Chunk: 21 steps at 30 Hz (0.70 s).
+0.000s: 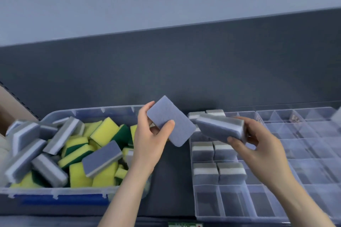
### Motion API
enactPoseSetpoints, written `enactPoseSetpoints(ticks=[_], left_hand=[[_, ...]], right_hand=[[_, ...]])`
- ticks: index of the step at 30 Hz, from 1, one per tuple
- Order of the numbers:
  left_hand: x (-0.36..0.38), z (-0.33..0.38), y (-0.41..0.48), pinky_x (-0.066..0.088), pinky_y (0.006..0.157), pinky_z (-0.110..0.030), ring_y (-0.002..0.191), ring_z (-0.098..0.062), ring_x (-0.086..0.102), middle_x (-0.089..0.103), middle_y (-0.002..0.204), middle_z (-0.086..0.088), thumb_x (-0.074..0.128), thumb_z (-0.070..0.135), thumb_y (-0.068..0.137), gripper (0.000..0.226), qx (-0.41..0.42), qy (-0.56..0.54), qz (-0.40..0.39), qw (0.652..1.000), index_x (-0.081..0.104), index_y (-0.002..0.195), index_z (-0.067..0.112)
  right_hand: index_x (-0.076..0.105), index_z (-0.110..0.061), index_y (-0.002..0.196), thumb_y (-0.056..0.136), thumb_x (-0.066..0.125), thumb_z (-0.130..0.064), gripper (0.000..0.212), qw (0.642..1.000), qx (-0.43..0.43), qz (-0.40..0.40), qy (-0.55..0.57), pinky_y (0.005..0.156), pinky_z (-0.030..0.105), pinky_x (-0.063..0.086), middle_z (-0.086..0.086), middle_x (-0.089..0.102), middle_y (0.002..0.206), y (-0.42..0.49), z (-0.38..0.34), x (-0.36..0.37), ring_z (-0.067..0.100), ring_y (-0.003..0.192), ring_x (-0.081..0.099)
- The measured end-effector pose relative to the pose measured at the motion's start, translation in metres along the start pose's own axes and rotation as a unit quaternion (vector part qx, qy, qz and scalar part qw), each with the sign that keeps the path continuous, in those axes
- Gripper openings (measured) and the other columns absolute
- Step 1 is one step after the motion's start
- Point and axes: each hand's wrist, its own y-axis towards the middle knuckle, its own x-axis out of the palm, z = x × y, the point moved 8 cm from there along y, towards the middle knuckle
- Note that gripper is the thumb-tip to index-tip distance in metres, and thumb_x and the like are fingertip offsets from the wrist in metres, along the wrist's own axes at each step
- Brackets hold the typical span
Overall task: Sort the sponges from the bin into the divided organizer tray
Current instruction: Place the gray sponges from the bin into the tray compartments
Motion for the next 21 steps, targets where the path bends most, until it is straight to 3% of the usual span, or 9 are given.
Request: enactPoseSetpoints(ticks=[3,6,9,15,21], left_hand=[[0.015,-0.006,-0.017,0.055,0.082,-0.051,0.099,-0.011,0.065,0.065,0.106,0.015,0.070,0.030,0.075,0.051,-0.016,-0.028,0.012,0.999,0.048,0.121,0.036],[0.022,-0.010,-0.033,0.054,0.085,-0.051,0.102,-0.008,0.063,0.064,0.107,0.017,0.070,0.033,0.077,0.047,-0.020,-0.038,0.029,0.999,0.049,0.119,0.038],[0.025,-0.009,-0.050,0.056,0.082,-0.045,0.101,-0.004,0.062,0.062,0.106,0.021,0.068,0.041,0.077,0.039,-0.016,-0.023,0.043,0.999,0.051,0.112,0.048],[0.014,-0.009,-0.073,0.056,0.079,-0.038,0.099,-0.003,0.062,0.063,0.105,0.020,0.070,0.040,0.076,0.039,-0.023,-0.028,0.062,0.997,0.053,0.110,0.046],[0.016,-0.008,-0.094,0.051,0.071,-0.018,0.099,-0.002,0.061,0.062,0.103,0.022,0.075,0.031,0.074,0.043,-0.013,-0.036,0.020,0.999,0.055,0.106,0.052]], right_hand=[[0.052,-0.052,0.097,0.077,0.070,-0.013,0.047,1.000,0.001,-0.017,0.010,0.071,0.011,0.046,-0.022,0.065,0.089,-0.005,0.012,-0.012,0.001,0.085,0.059],[0.053,-0.052,0.101,0.078,0.070,-0.013,0.048,0.999,0.009,-0.017,0.032,0.073,0.005,0.044,-0.028,0.064,0.096,-0.010,0.024,-0.023,-0.003,0.088,0.060],[0.053,-0.052,0.100,0.078,0.071,-0.010,0.051,0.998,0.024,0.001,0.064,0.073,0.006,0.046,-0.029,0.064,0.099,-0.016,0.036,-0.037,-0.005,0.089,0.062],[0.055,-0.038,0.097,0.075,0.071,0.003,0.049,0.993,0.058,0.020,0.105,0.076,0.014,0.050,-0.023,0.066,0.097,-0.040,0.049,-0.046,-0.002,0.086,0.064],[0.060,-0.041,0.109,0.081,0.067,-0.006,0.045,0.983,0.066,0.036,0.166,0.083,0.028,0.052,-0.010,0.069,0.104,-0.069,0.040,-0.050,0.009,0.097,0.065]])
